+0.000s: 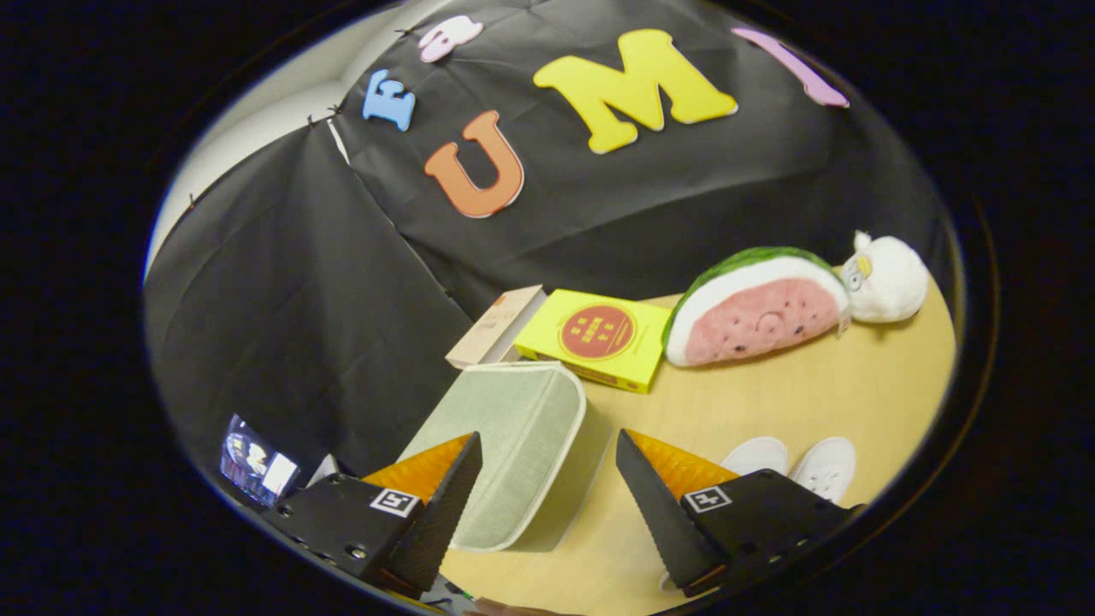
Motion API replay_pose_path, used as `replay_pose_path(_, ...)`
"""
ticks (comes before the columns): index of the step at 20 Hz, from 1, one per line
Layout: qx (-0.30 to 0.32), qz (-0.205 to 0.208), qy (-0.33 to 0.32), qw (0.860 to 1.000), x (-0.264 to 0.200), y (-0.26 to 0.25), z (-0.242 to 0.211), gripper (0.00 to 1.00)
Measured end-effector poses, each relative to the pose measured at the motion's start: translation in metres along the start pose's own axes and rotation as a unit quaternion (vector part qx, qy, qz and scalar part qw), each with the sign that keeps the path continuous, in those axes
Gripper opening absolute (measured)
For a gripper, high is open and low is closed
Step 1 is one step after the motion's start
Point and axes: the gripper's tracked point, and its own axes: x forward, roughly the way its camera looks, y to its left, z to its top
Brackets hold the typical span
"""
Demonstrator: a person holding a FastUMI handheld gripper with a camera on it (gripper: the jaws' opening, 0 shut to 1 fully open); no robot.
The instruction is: Open the storage box then place both shoes into the box .Put the left shoe in first, then the right shoe, with the right side of both shoes facing outward in a uniform manner.
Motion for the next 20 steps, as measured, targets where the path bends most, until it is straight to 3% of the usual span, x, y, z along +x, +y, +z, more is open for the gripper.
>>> replay_pose_path(2, 0.015, 0.028, 0.031, 0.999, 0.028, -0.010, -0.006, 0.96)
replay_pose_path(5, 0.068, 0.106, 0.087, 0.988, 0.060, -0.008, -0.024, 0.96)
replay_pose_path(8, 0.125, 0.210, 0.145, 0.959, 0.068, 0.001, -0.039, 0.94)
replay_pose_path(13, 0.201, 0.308, 0.171, 0.914, 0.077, 0.018, -0.037, 0.93)
replay_pose_path(17, 0.206, 0.320, 0.190, 0.905, 0.079, 0.021, -0.041, 0.62)
replay_pose_path(20, 0.213, 0.317, 0.184, 0.906, 0.076, 0.018, -0.036, 0.39)
